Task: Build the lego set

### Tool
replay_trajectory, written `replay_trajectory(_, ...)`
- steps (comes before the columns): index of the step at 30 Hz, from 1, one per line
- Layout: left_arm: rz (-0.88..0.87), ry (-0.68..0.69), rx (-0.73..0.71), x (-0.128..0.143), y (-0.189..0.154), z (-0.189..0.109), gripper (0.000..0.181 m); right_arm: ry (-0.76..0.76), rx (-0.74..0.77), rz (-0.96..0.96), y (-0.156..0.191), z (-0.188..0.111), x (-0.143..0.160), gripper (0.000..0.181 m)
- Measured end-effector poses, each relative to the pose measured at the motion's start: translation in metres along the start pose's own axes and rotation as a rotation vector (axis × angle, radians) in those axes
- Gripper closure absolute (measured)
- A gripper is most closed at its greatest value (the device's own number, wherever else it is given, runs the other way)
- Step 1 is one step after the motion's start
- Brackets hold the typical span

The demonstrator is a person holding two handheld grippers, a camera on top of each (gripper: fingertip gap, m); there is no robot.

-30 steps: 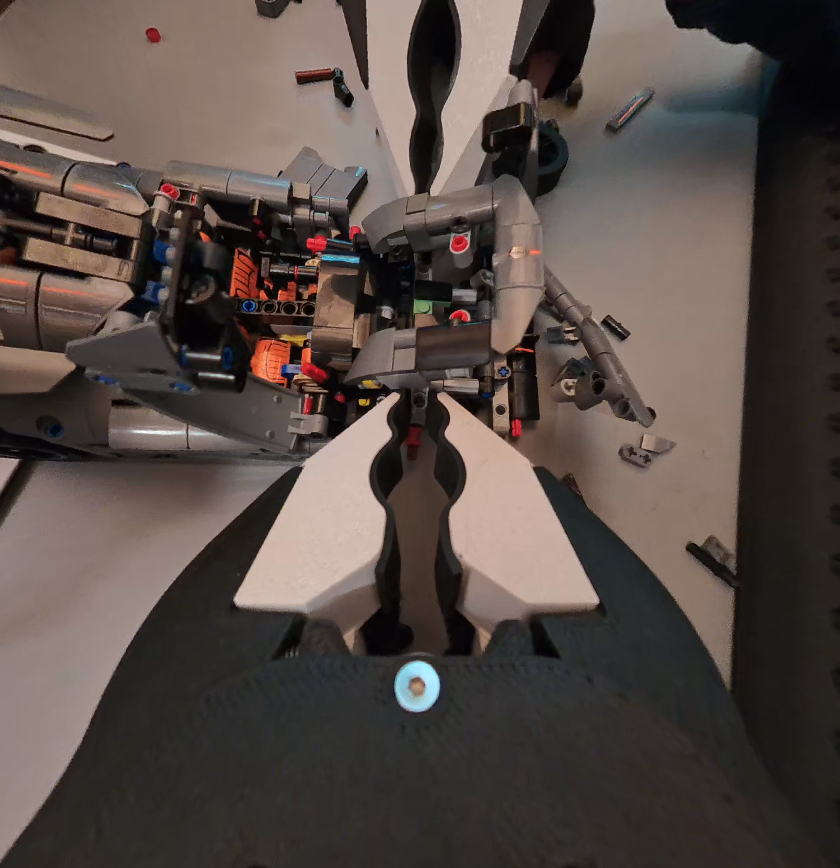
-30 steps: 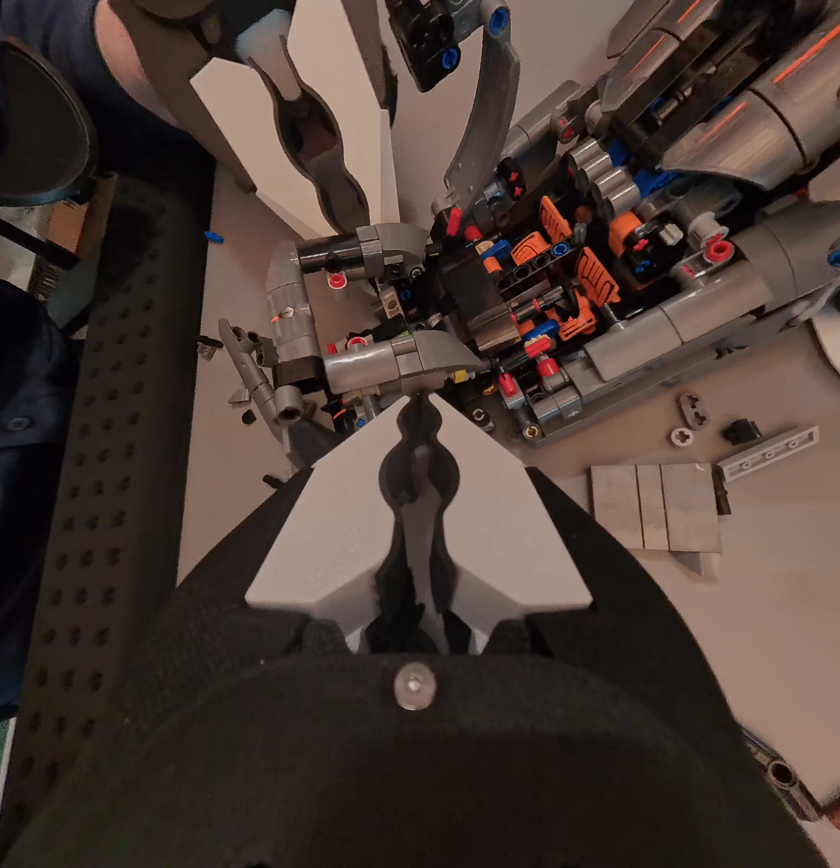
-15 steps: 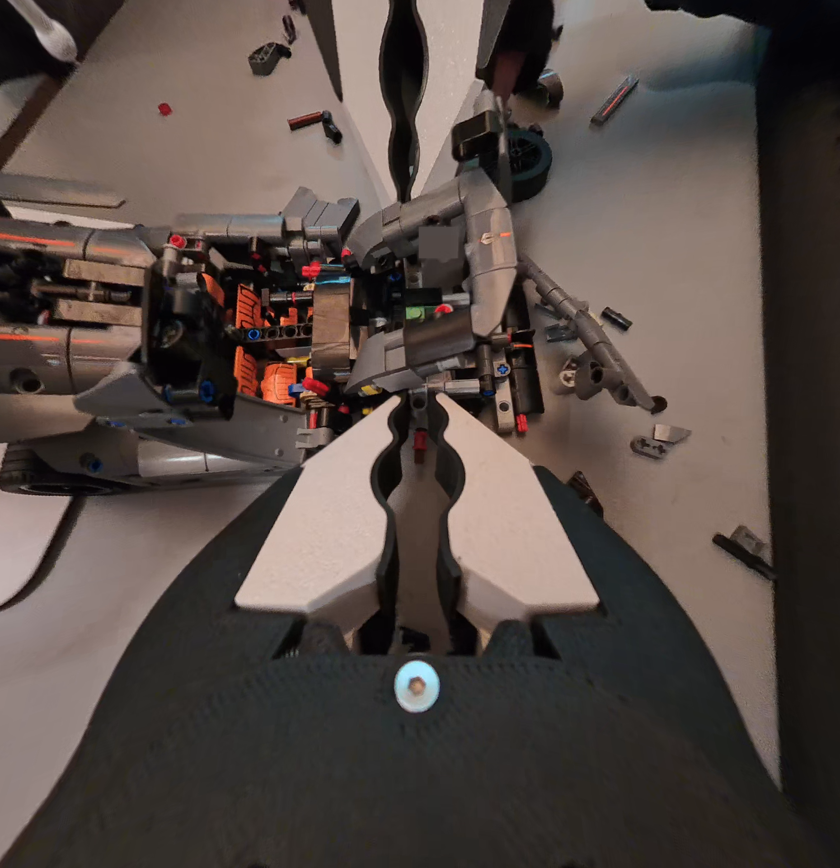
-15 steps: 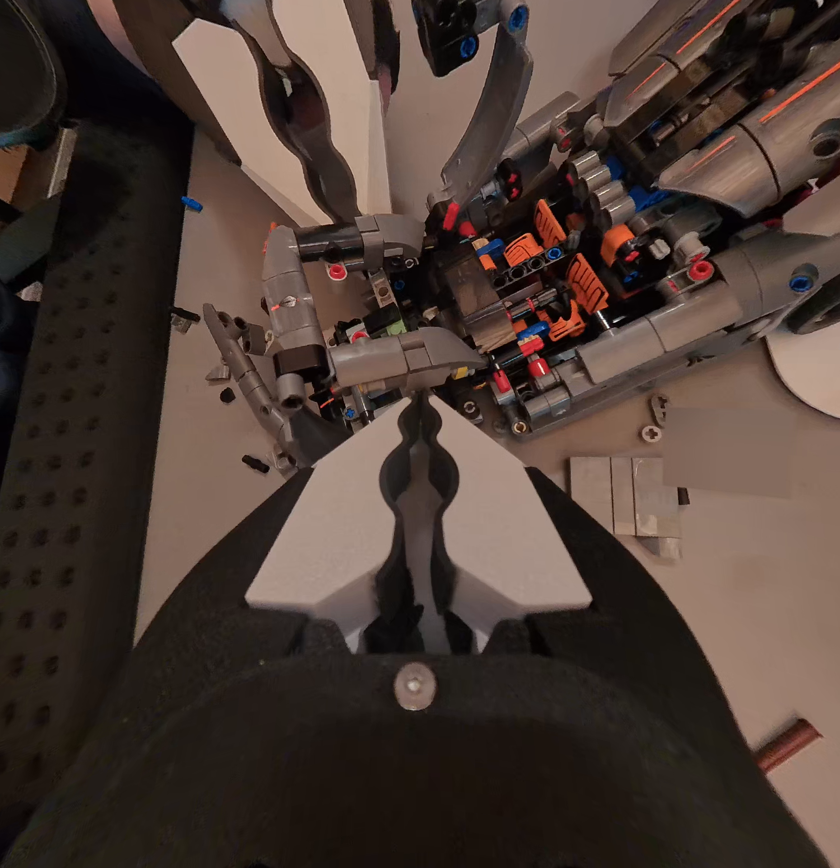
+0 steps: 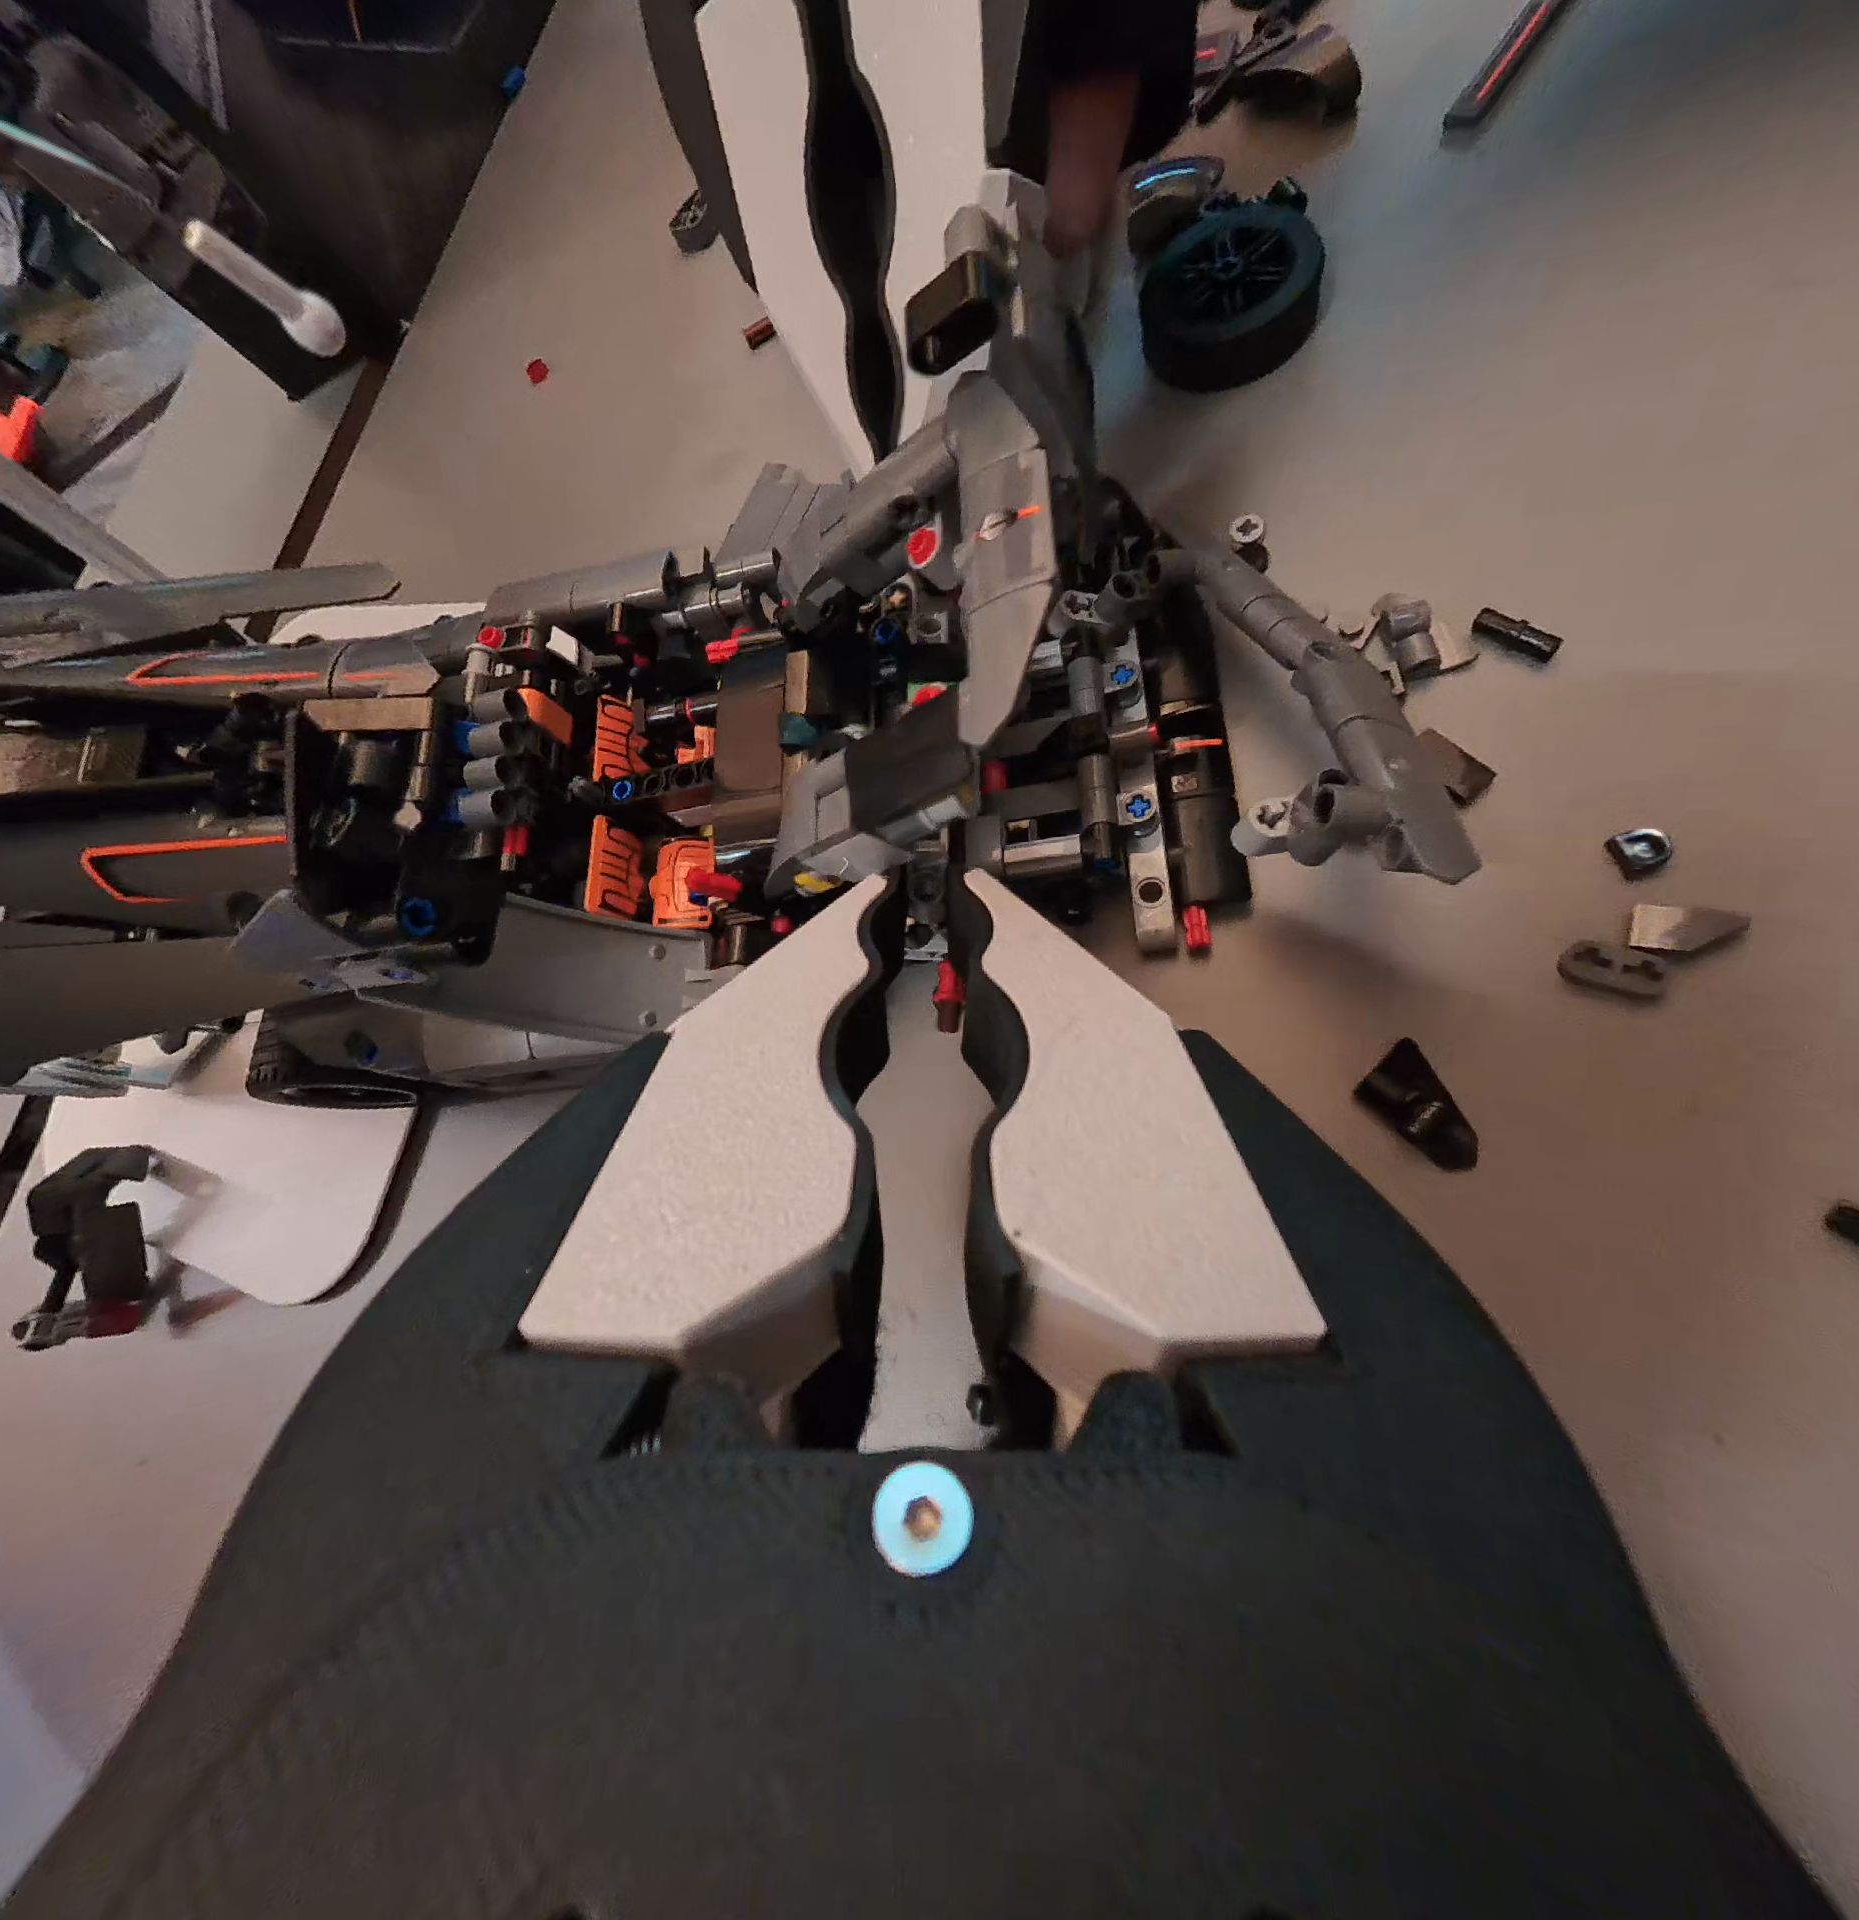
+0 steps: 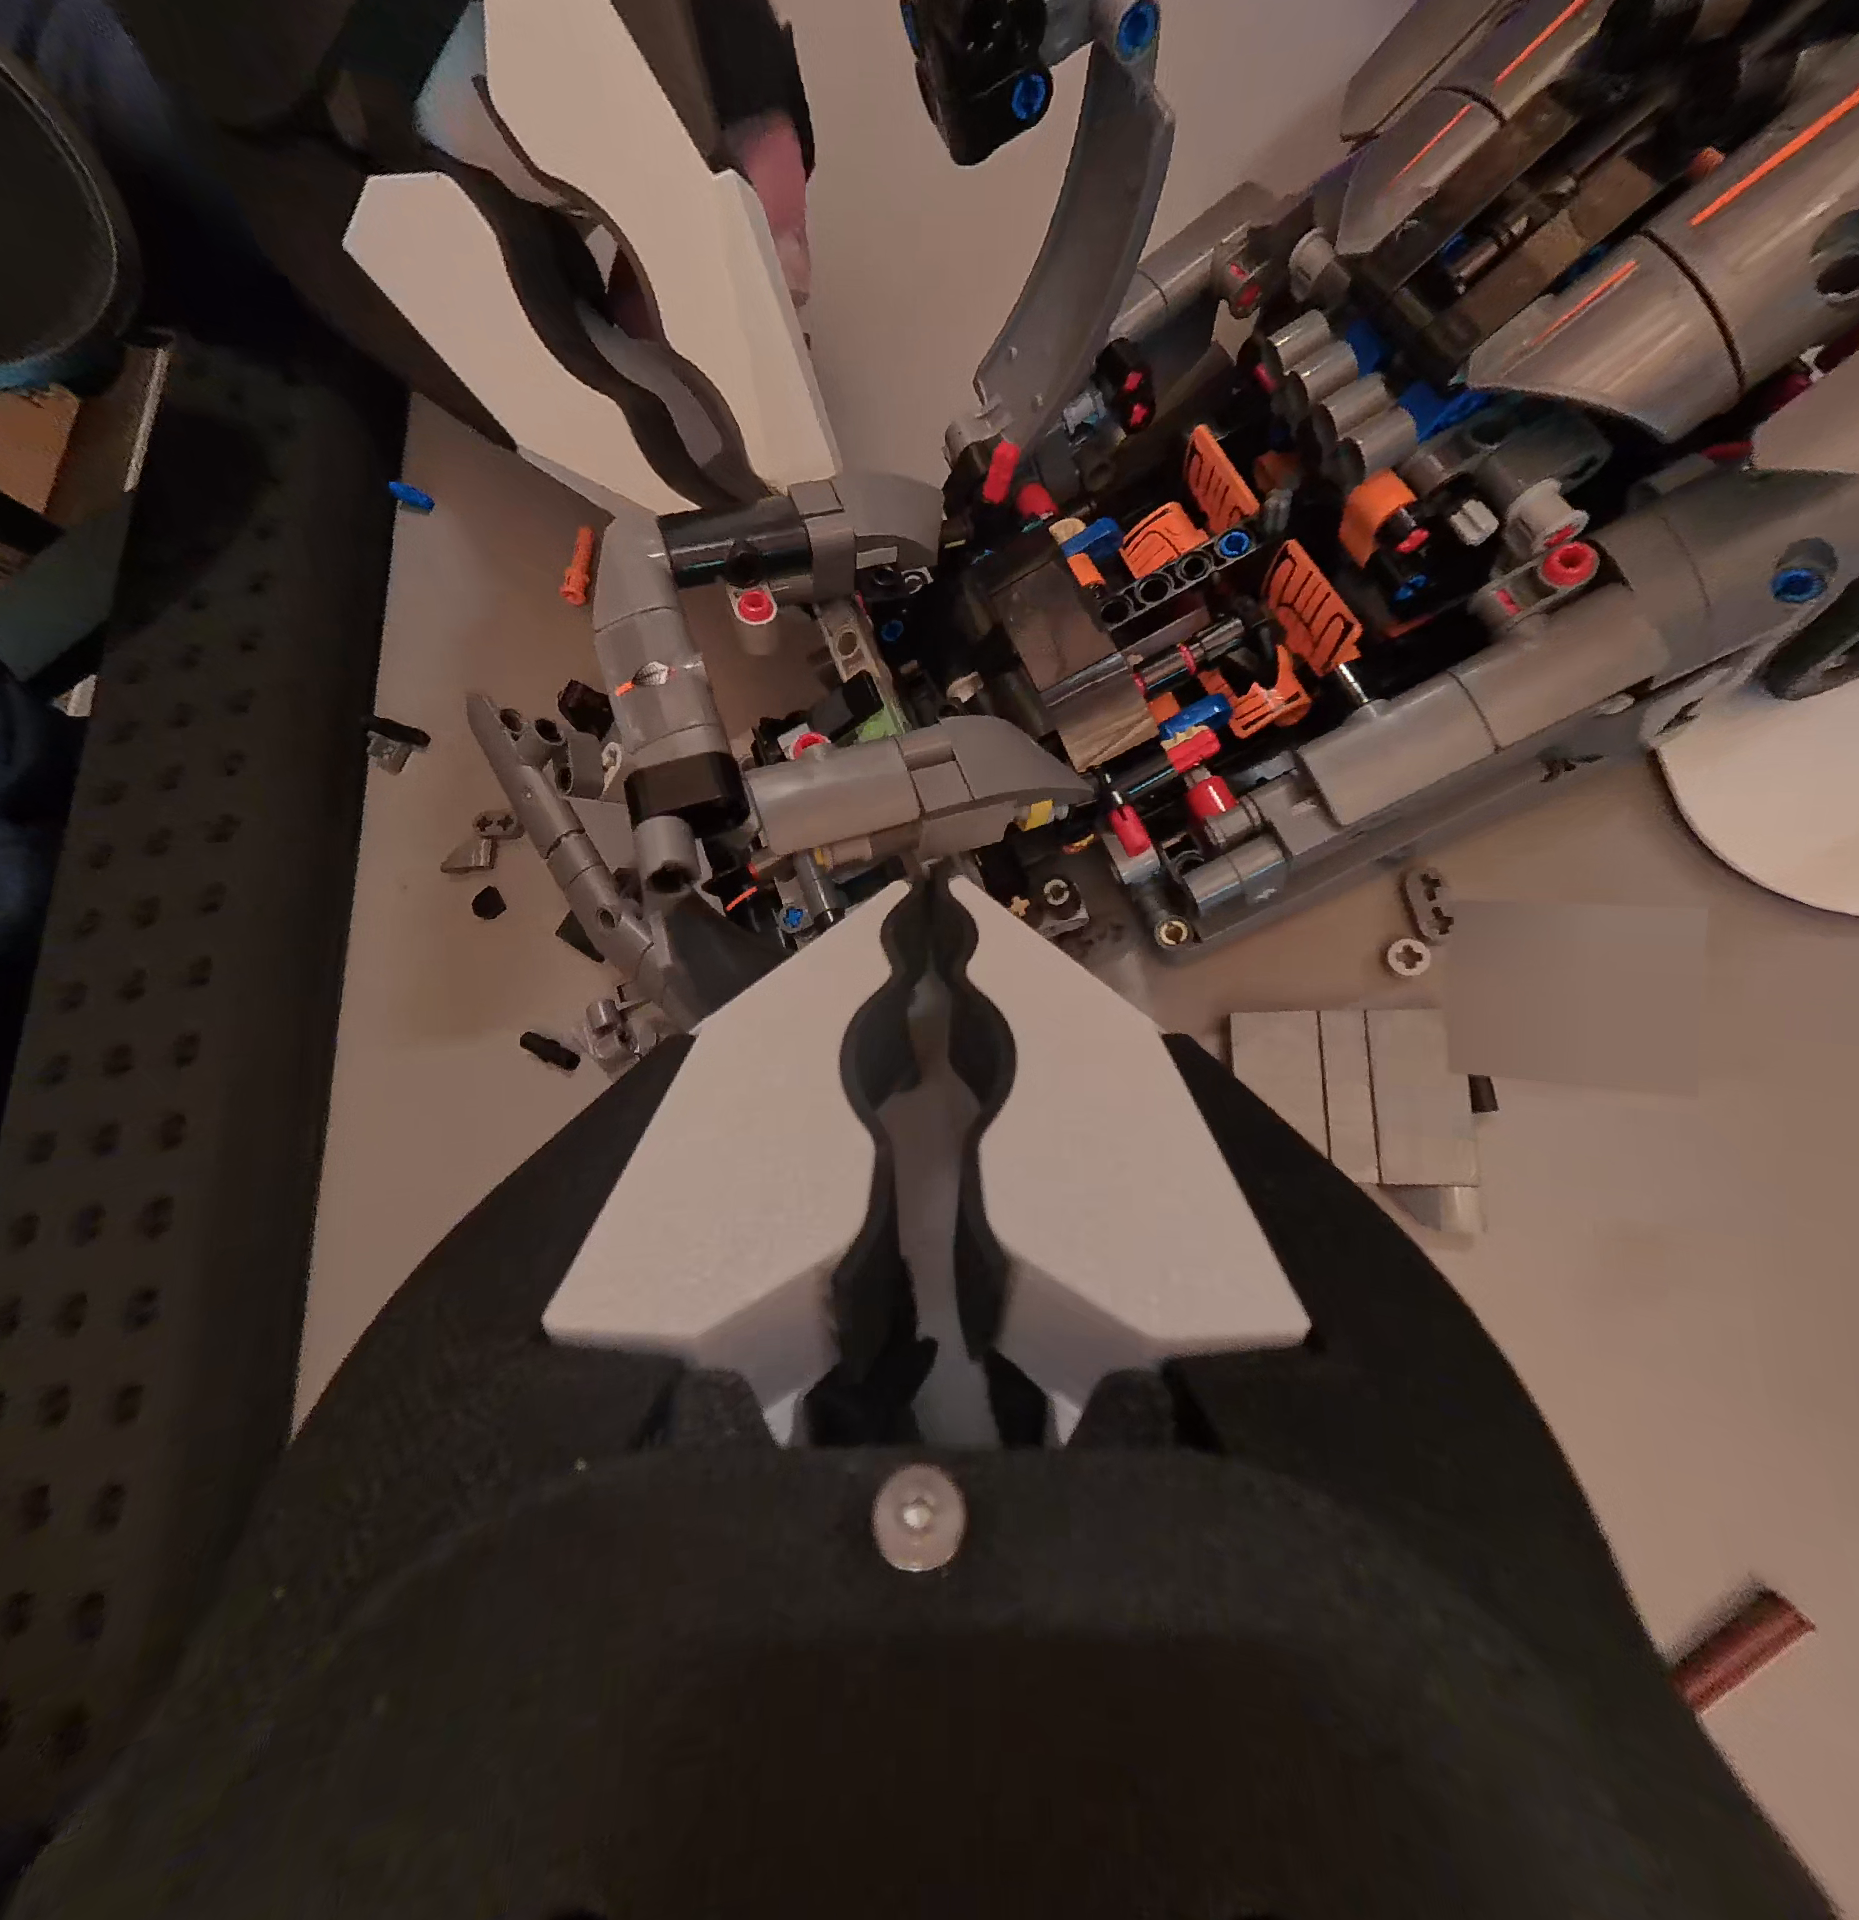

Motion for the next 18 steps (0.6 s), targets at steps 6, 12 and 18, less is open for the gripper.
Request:
replay_trajectory(6,-0.044,-0.003,0.02,0.005,0.002,0.003,0.177,-0.023,0.035,0.015,-0.012,-0.01,0.002,0.176)
replay_trajectory(12,-0.101,-0.03,0.049,0.006,0.003,0.004,0.177,-0.021,0.087,0.036,-0.023,-0.007,0.002,0.157)
replay_trajectory(18,-0.157,-0.056,0.083,0.007,0.003,0.004,0.177,-0.029,0.036,0.093,-0.021,0.003,0.0,0.156)
Point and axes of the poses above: each gripper's, where its closed fingertips meet, z out along the fingers, x out of its underside, y = z × x across the jaws, the point moved 1 cm from there along -z, back along the fingers, and after that the axes turned 7 degrees about x, right-handed, at the moved point
